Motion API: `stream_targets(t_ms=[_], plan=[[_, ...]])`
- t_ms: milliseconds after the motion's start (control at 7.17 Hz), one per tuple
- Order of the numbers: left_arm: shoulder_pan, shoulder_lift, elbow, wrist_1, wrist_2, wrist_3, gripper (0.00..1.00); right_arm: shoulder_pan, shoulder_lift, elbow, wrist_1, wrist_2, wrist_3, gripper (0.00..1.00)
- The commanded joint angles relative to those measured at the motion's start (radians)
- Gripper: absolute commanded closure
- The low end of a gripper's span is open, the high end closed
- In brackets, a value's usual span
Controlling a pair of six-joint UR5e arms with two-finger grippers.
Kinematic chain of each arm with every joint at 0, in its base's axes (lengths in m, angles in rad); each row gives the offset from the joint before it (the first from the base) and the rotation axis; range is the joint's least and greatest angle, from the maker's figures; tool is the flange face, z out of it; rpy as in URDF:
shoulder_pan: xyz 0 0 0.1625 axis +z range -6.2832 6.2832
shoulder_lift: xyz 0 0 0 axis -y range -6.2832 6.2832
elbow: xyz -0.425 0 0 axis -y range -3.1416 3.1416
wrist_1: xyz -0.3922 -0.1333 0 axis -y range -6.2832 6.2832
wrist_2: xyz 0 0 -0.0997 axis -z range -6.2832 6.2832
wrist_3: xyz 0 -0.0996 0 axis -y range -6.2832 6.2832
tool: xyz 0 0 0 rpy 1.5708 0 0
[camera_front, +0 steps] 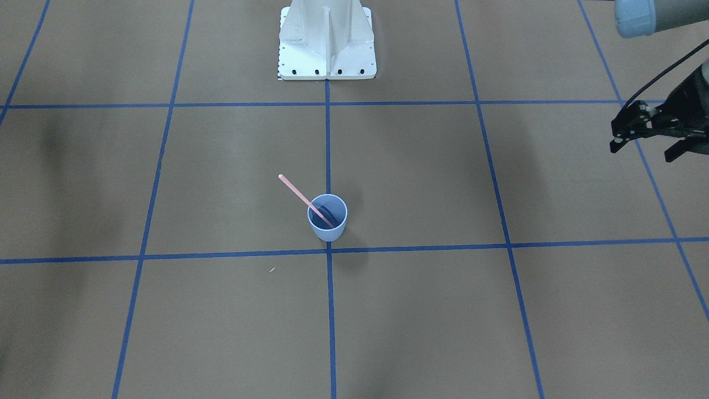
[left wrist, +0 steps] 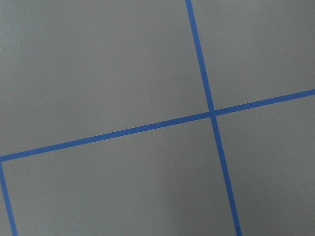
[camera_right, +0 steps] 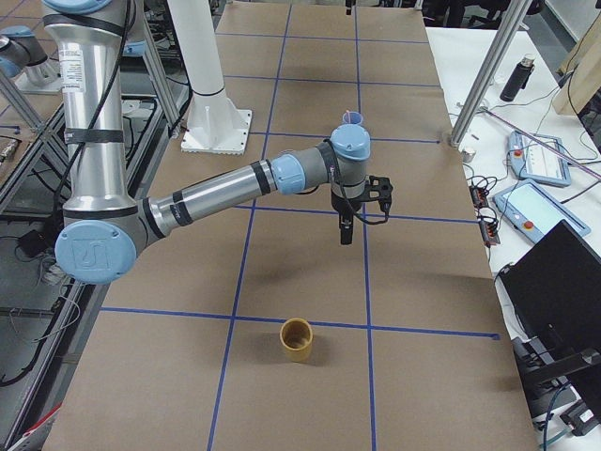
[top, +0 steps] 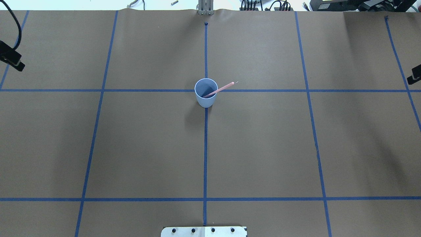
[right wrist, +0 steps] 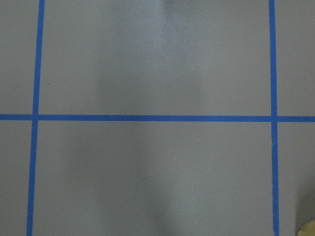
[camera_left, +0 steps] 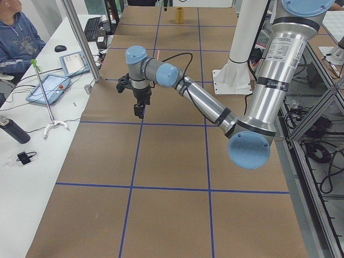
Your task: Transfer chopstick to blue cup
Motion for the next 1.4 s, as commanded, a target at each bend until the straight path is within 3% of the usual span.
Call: stream_targets(t_ms=[0, 419, 1116, 1256], plan=[[-0.075, 0.05, -0.011, -0.027, 0.002, 0.05, 0.02, 0.009, -0.032, 0.008, 0.001, 0.019, -0.045, 0.0], [-0.08, 0.06, 0.041, -0.027, 0.019, 0.179, 0.02, 0.032, -0.042, 0.024, 0.002, 0.007, -0.133, 0.0], [-0.089, 0.063, 0.095, -0.031, 0.01, 0.168, 0.02, 0.02, 0.019, -0.016, 0.001, 0.004, -0.133, 0.0], [-0.126, 0.083, 0.095, -0.031, 0.008, 0.075, 0.02, 0.02, 0.019, -0.018, 0.001, 0.004, -0.133, 0.0]])
